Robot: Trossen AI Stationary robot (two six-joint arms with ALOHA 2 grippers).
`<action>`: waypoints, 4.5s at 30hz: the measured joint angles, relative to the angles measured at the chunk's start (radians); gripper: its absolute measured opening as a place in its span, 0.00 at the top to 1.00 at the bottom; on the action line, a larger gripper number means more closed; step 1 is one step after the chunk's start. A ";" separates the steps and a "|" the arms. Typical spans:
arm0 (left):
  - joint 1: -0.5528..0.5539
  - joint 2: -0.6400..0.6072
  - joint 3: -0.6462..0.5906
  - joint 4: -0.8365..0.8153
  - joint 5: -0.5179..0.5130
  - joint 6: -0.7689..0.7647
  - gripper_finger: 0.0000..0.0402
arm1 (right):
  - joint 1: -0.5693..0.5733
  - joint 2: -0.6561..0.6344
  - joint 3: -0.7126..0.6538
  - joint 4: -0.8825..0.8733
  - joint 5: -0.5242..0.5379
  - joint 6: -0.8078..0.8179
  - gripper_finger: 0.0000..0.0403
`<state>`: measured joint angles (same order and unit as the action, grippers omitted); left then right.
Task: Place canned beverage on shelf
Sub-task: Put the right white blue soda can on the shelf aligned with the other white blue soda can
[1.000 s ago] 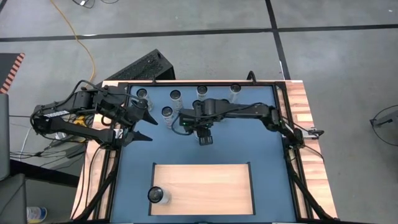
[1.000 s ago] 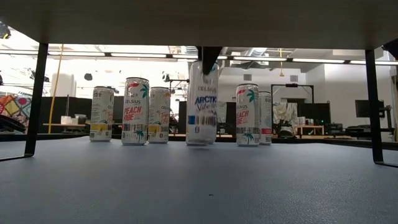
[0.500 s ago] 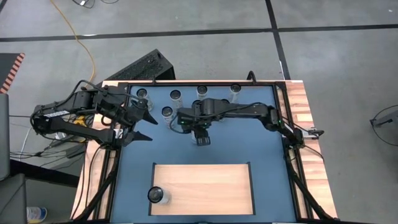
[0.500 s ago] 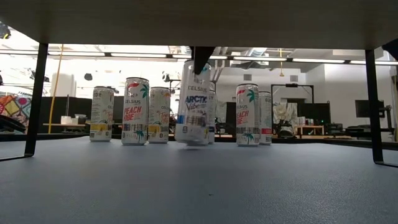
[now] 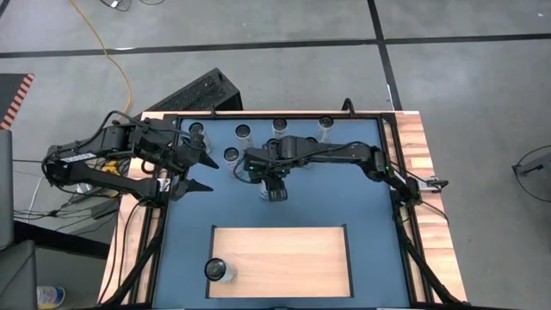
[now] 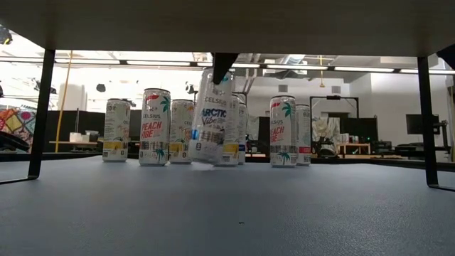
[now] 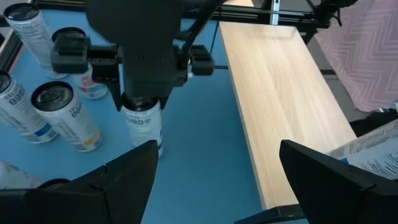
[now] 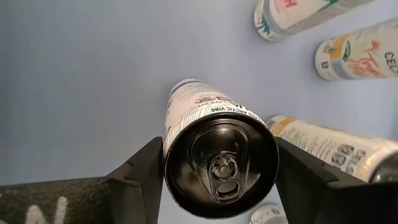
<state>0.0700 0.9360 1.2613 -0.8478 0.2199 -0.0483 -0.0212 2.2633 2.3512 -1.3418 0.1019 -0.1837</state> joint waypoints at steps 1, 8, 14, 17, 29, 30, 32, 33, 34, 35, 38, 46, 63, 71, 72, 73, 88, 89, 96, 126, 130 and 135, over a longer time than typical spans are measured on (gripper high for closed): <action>0.000 0.000 0.000 0.000 0.000 0.000 0.20 | 0.000 0.003 0.000 0.000 0.000 0.000 0.42; 0.000 0.000 0.000 -0.001 0.001 0.001 0.20 | 0.000 0.021 0.000 0.019 -0.001 0.000 0.42; 0.000 0.000 0.000 0.000 0.000 0.002 0.20 | 0.001 0.030 0.000 0.043 -0.001 -0.006 0.40; 0.000 0.000 0.000 0.000 0.000 0.002 0.20 | 0.001 0.030 0.000 0.054 -0.001 -0.008 0.37; 0.000 0.000 0.000 0.000 -0.051 0.018 0.20 | 0.008 0.026 0.001 0.066 -0.002 -0.009 0.27; 0.000 0.000 0.000 0.000 -0.051 0.021 0.20 | 0.008 0.026 0.003 0.064 -0.002 -0.009 0.27; 0.000 0.000 0.000 0.000 -0.052 0.029 0.20 | 0.010 0.018 0.003 0.064 -0.002 -0.009 0.26; 0.000 0.000 0.000 0.000 -0.052 0.035 0.20 | 0.010 0.013 0.003 0.057 -0.002 -0.009 0.26; 0.000 0.000 0.000 0.000 -0.053 0.042 0.20 | 0.010 0.009 0.003 0.050 0.000 -0.008 0.26; 0.000 0.000 0.000 0.000 -0.059 0.047 0.20 | 0.010 0.002 0.004 0.048 0.001 -0.006 0.26; 0.000 0.002 -0.001 0.000 -0.074 0.064 0.20 | 0.012 -0.033 0.004 0.023 0.001 0.018 0.26; 0.000 0.078 -0.018 0.077 -0.078 0.148 0.20 | 0.031 -0.195 0.006 0.008 0.002 0.067 0.26; 0.044 0.249 -0.194 0.442 -0.065 0.228 0.20 | 0.179 -0.410 0.006 -0.056 0.160 0.213 0.26; 0.077 0.330 -0.220 0.498 -0.062 0.228 0.20 | 0.233 -0.394 0.000 -0.087 0.191 0.218 0.26; 0.077 0.347 -0.220 0.503 -0.061 0.227 0.20 | 0.236 -0.394 -0.005 -0.084 0.193 0.220 0.26; 0.077 0.362 -0.220 0.523 -0.060 0.227 0.20 | 0.238 -0.392 -0.010 -0.089 0.194 0.222 0.26; 0.077 0.538 -0.220 0.553 -0.114 0.254 0.20 | 0.251 -0.391 -0.019 -0.121 0.203 0.265 0.26; 0.077 0.539 -0.220 0.552 -0.114 0.254 0.20 | 0.253 -0.391 -0.019 -0.121 0.204 0.265 0.26; 0.077 0.537 -0.220 0.550 -0.115 0.245 0.20 | 0.264 -0.391 -0.019 -0.121 0.212 0.265 0.26; 0.009 0.420 -0.065 0.326 -0.155 0.197 0.41 | 0.271 -0.391 -0.018 -0.193 0.215 0.308 0.26; -0.021 0.366 0.011 0.232 -0.154 0.175 0.41 | 0.271 -0.392 -0.018 -0.205 0.215 0.308 0.26; -0.089 0.301 0.093 0.131 -0.176 0.144 0.41 | 0.271 -0.398 -0.018 -0.229 0.215 0.316 0.26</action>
<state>-0.0189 1.2367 1.3543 -0.7164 0.0444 0.0954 0.2497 1.8656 2.3337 -1.5710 0.3172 0.1322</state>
